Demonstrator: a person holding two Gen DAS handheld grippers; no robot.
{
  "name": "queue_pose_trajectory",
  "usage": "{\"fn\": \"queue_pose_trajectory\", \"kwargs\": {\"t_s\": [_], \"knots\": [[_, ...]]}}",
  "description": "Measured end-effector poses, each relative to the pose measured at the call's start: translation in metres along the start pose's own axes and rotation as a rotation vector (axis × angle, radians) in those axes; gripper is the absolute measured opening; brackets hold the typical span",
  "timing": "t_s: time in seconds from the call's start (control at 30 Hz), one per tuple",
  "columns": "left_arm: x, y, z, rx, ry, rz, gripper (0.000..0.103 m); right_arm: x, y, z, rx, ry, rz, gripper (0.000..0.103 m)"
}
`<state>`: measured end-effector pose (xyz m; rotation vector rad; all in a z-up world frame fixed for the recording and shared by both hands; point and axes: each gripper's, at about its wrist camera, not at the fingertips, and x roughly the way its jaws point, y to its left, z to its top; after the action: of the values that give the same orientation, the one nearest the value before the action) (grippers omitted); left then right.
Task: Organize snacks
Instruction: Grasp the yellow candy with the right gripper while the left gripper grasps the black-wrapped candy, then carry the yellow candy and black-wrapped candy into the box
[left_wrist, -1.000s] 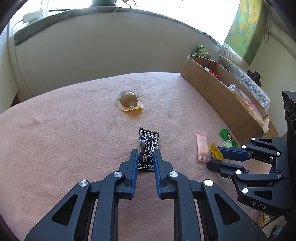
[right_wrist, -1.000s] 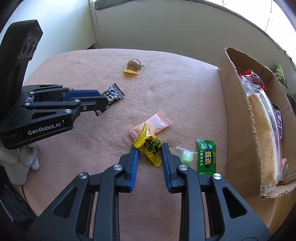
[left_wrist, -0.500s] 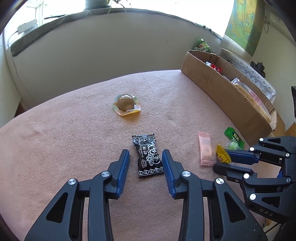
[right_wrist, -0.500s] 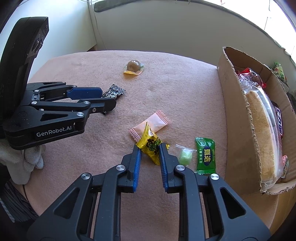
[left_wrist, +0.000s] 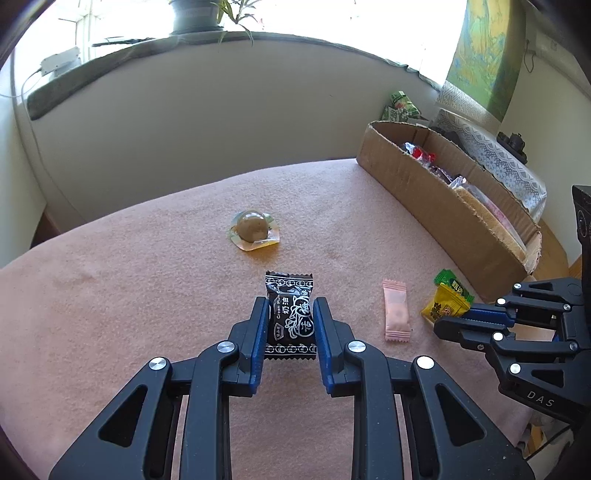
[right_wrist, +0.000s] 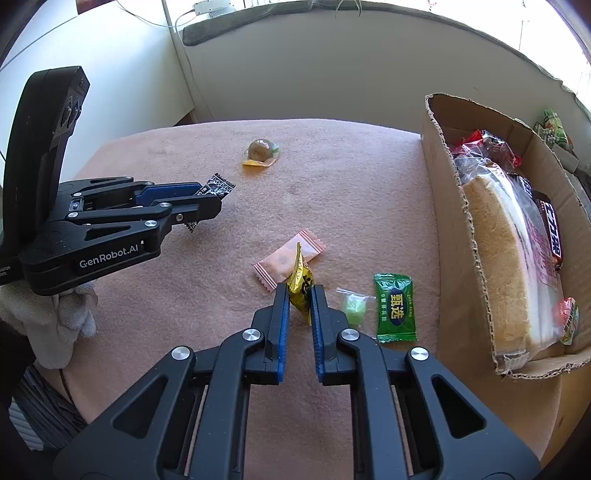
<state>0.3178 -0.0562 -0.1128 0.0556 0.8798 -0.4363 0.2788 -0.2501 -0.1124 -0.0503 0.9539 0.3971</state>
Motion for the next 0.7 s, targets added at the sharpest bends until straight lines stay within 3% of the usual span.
{"fn": "queue_pose_trajectory", "kwargs": {"t_s": [0.43, 0.7], "knots": [[-0.020, -0.026, 0.019, 0.005, -0.058, -0.032, 0.023, -0.038, -0.014, 0.004, 0.054, -0.102, 0.064, 0.010], [-0.017, -0.053, 0.037, 0.014, -0.090, -0.085, 0.023, -0.076, -0.038, 0.002, 0.093, -0.173, 0.041, 0.010]]}}
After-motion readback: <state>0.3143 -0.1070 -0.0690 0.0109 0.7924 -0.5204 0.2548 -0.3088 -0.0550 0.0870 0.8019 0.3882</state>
